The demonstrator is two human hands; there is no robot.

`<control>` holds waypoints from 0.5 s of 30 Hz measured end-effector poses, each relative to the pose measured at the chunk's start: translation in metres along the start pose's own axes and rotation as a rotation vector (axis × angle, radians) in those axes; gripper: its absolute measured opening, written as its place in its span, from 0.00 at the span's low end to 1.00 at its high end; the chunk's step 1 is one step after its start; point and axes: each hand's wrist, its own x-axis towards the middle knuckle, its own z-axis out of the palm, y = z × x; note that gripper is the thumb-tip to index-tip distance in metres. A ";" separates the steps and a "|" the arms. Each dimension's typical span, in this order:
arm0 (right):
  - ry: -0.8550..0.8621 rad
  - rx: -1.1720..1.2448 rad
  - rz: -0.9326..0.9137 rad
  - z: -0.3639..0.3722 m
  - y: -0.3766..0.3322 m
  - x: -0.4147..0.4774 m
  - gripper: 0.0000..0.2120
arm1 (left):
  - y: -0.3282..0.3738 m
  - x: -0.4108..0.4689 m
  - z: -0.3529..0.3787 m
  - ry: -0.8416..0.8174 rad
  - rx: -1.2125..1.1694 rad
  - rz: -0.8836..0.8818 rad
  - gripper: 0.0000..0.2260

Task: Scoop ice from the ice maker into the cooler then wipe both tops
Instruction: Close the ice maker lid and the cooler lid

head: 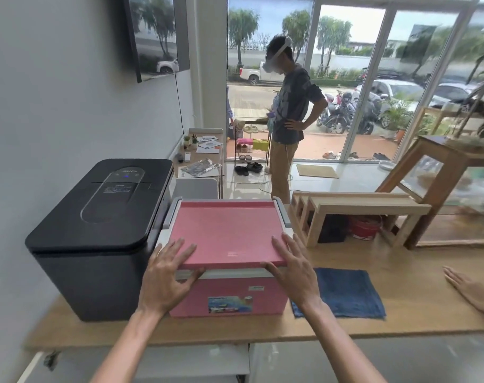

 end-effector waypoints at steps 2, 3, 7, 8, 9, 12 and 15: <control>-0.003 -0.005 0.005 0.001 0.000 0.000 0.42 | -0.002 0.000 0.002 0.002 0.021 0.009 0.31; -0.008 -0.005 0.008 0.002 0.001 0.000 0.40 | -0.002 0.001 0.003 0.007 0.025 0.006 0.31; -0.057 0.029 -0.034 -0.002 0.009 0.005 0.36 | 0.008 0.004 0.004 -0.028 0.058 -0.039 0.34; -0.064 0.048 -0.042 -0.004 0.012 0.007 0.35 | 0.014 0.009 0.004 -0.070 0.082 -0.042 0.35; -0.060 0.061 -0.051 -0.006 0.014 0.011 0.35 | 0.022 0.016 0.003 -0.127 0.093 -0.038 0.37; -0.035 0.078 -0.027 -0.016 0.026 0.024 0.35 | 0.057 0.048 0.013 -0.371 0.047 -0.025 0.39; -0.042 0.034 0.034 -0.026 0.048 0.034 0.33 | 0.103 0.074 0.035 -0.565 0.106 0.031 0.32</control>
